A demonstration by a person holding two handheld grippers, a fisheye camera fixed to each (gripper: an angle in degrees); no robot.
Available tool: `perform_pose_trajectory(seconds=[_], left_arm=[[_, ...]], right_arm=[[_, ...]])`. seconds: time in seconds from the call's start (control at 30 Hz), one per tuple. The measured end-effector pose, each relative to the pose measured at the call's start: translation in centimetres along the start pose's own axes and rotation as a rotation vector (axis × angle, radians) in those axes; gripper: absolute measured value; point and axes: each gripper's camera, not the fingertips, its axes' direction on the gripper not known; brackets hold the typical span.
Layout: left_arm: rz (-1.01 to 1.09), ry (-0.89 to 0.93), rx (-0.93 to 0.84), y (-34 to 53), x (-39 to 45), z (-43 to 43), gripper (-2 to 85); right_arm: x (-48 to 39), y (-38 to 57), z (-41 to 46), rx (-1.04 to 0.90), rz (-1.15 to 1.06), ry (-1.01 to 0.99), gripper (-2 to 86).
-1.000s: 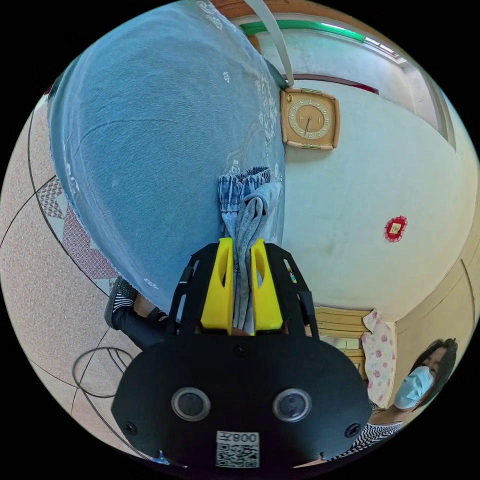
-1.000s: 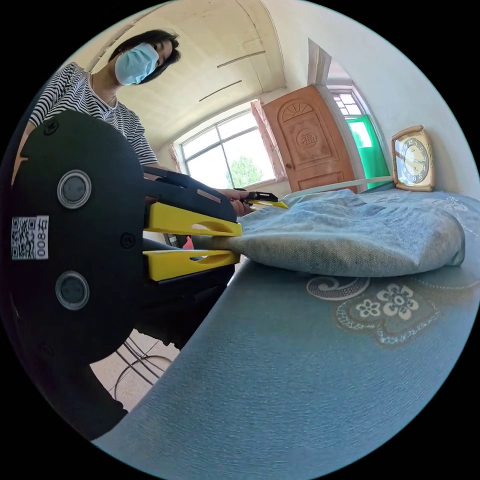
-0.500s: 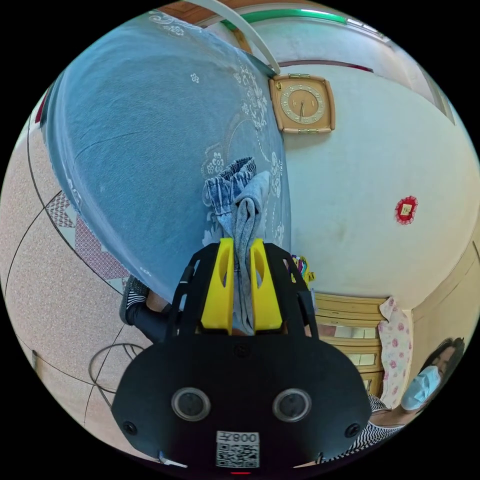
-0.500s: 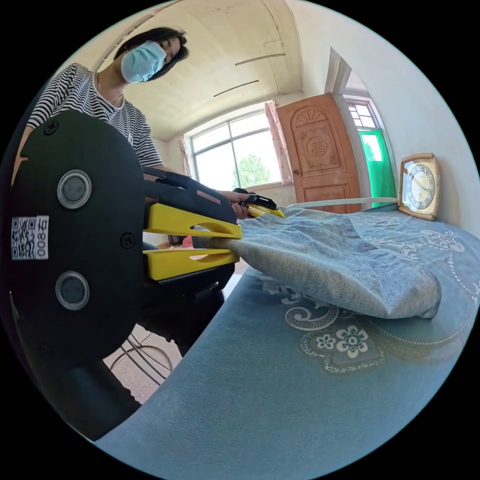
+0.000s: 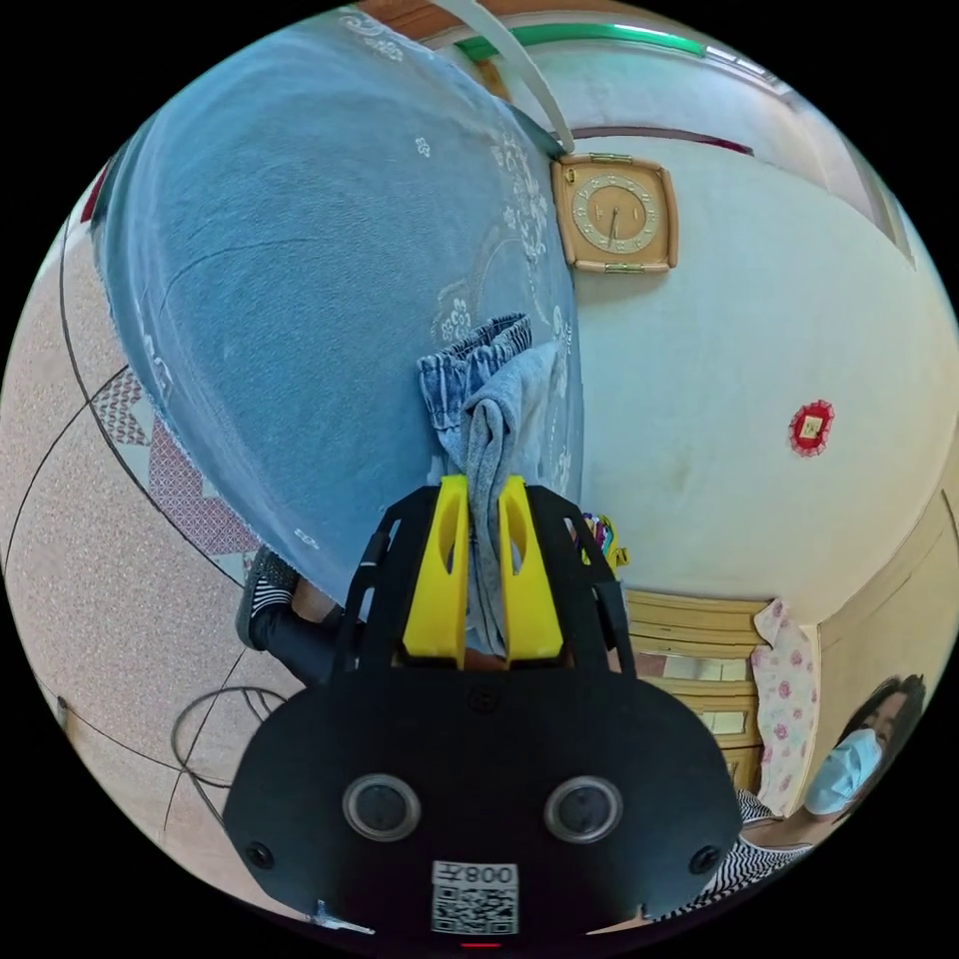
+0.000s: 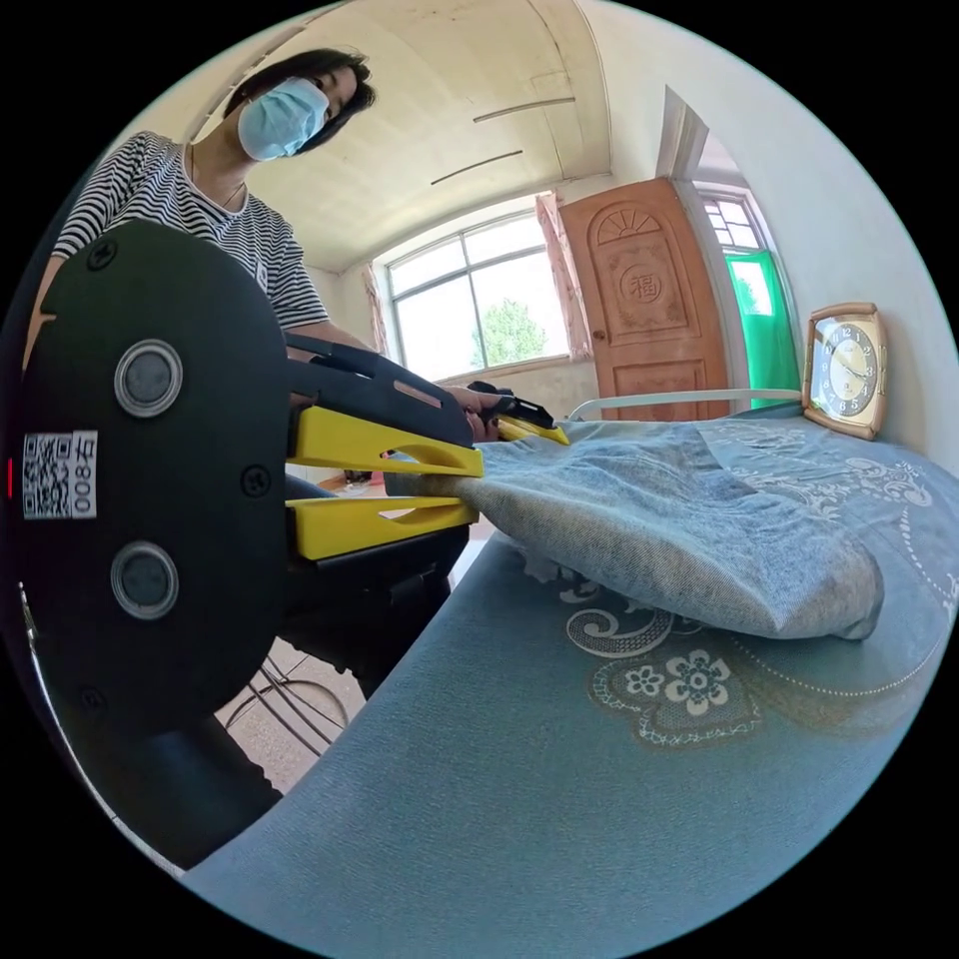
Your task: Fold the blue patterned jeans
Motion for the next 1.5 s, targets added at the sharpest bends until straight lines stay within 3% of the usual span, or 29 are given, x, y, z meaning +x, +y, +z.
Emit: perform_pose_trajectory(seconds=[0.83, 1.2, 1.5], left_arm=[[-0.058, 0.003, -0.044, 7.1, 6.3, -2.0, 5.3], [-0.065, 0.009, -0.053, 10.1, 11.3, -1.5, 5.0], [-0.032, -0.008, -0.052, 13.1, 17.9, -0.3, 5.1]], right_arm=[[-0.3, 6.7, -1.9, 0.039, 0.022, 0.086, 5.3], [1.8, 12.0, -1.6, 0.083, 0.1, -0.061, 8.7], [-0.8, 16.9, -2.6, 0.072, 0.053, -0.089, 4.3]])
